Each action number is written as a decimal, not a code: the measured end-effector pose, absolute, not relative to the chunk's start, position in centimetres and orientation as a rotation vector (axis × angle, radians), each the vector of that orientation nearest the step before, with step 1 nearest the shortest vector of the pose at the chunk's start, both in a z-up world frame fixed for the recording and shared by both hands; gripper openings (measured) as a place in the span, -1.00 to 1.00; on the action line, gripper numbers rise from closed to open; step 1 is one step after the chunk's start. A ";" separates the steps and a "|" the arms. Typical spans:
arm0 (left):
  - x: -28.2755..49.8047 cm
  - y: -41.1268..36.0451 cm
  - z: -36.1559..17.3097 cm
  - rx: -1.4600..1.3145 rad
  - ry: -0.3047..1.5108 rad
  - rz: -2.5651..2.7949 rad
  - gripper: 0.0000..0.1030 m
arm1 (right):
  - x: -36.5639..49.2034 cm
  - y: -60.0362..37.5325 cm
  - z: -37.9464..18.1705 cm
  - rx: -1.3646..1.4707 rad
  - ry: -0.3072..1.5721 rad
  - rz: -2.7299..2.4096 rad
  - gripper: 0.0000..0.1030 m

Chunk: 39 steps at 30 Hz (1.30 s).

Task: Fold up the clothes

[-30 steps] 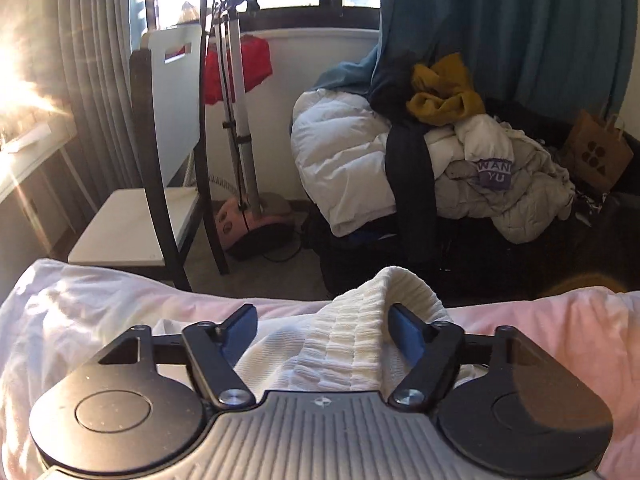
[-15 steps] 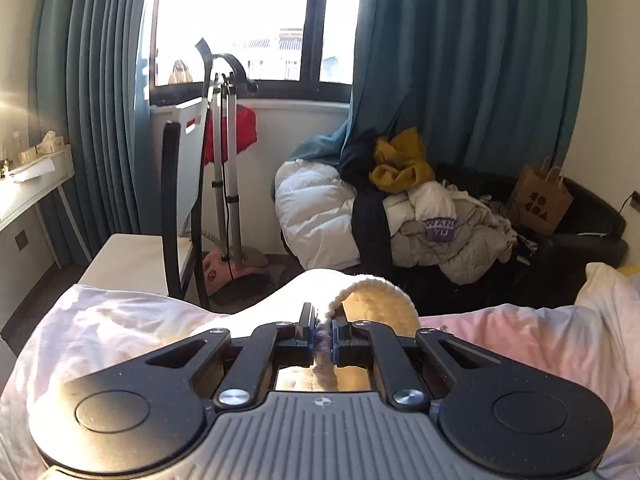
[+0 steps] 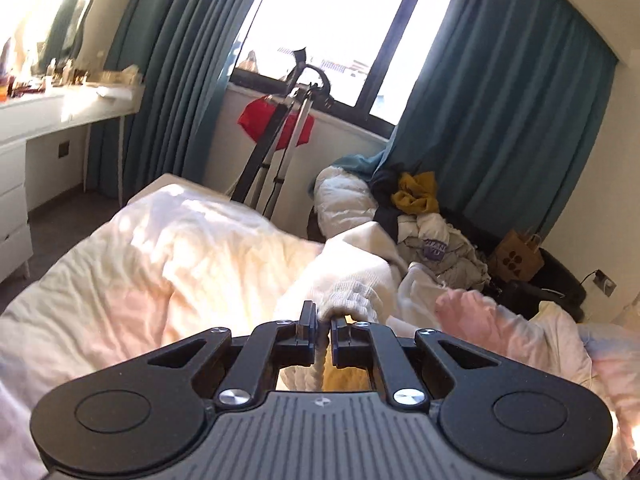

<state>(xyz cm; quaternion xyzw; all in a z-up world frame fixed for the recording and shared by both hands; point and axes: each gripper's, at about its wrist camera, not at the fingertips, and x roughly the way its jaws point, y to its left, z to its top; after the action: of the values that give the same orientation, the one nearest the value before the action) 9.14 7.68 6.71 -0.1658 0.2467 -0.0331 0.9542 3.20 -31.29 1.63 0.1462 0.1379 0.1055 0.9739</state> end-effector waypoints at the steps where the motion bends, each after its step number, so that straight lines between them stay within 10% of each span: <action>1: 8.5 8.5 5.4 -0.340 0.513 -0.046 -0.86 | 2.6 -30.9 1.9 0.287 0.282 0.227 0.70; 12: 8.9 14.4 0.2 -0.472 0.549 0.011 -0.84 | 3.3 -25.5 -1.5 0.099 0.573 0.296 0.67; 27: 12.3 17.4 -4.1 -0.683 0.616 0.024 -0.81 | 9.2 -22.7 -7.4 0.180 0.549 0.289 0.00; 31: 12.1 17.4 -4.2 -0.701 0.615 0.014 -0.81 | 8.8 -21.8 -6.2 0.173 0.504 0.274 -0.55; 39: 9.2 17.1 -4.1 -0.777 0.641 -0.055 -0.41 | 5.0 -20.7 -1.4 0.101 0.387 0.246 -0.65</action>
<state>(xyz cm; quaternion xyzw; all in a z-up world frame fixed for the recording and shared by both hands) 9.15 17.10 -4.14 -0.3720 0.3072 -0.0265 0.8755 4.98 -20.68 -1.44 0.0498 0.1917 0.1221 0.9725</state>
